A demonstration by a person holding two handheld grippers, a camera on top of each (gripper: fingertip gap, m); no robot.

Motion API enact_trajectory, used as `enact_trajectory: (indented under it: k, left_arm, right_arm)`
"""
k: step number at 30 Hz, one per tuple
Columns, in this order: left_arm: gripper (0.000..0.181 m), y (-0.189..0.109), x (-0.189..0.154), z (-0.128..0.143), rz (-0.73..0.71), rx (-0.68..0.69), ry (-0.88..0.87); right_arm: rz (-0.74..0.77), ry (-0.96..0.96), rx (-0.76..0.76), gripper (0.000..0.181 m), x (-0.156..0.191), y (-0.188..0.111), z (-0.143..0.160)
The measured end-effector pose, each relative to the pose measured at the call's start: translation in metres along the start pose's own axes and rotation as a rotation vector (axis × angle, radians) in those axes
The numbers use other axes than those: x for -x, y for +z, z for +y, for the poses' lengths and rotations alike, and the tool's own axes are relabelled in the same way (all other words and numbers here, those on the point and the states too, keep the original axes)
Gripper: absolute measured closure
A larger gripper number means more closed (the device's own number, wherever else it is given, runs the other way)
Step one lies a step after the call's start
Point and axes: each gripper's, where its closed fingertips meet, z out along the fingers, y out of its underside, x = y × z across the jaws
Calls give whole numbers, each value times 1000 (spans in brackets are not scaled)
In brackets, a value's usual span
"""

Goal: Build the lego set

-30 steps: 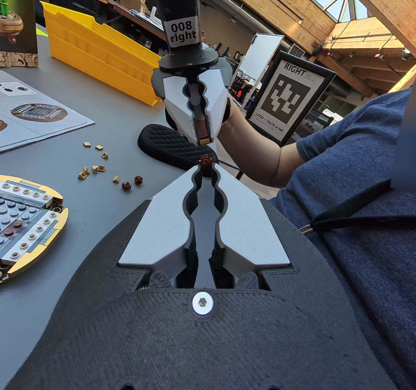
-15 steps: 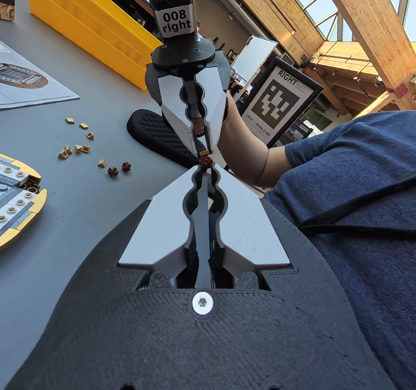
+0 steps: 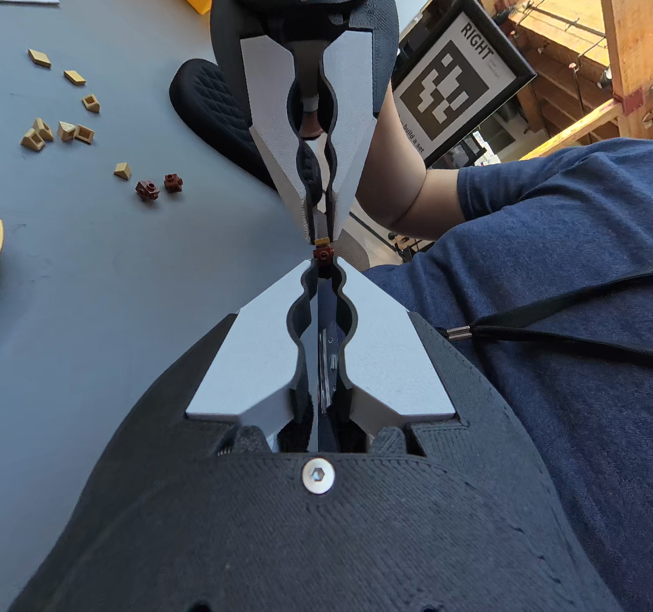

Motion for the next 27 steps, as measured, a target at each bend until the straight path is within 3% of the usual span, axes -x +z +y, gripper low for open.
enact_trajectory:
  k: [27]
  left_arm:
    - [176, 12, 22, 31, -66, 201, -70]
  right_arm:
    - [93, -24, 258, 175, -23, 19, 30]
